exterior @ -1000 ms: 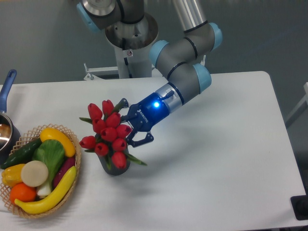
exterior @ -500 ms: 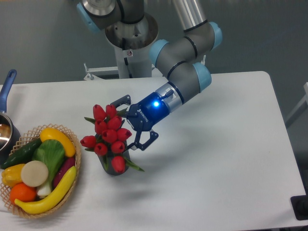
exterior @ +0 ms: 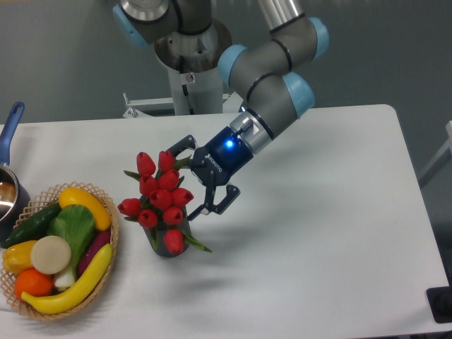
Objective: Insert the flowers into the vase
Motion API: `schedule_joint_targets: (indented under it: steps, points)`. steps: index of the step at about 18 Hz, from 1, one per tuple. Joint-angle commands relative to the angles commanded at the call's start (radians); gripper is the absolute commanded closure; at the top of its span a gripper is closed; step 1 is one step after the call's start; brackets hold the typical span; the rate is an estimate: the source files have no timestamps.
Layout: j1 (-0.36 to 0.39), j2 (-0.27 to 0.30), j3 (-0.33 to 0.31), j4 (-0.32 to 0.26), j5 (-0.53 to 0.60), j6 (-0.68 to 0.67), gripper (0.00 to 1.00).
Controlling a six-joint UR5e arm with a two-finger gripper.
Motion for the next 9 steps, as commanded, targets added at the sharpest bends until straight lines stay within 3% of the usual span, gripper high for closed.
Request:
schedule_joint_targets:
  steps: [9]
  points:
    - [0.132,0.219,0.014,-0.018,0.268,-0.014,0.00]
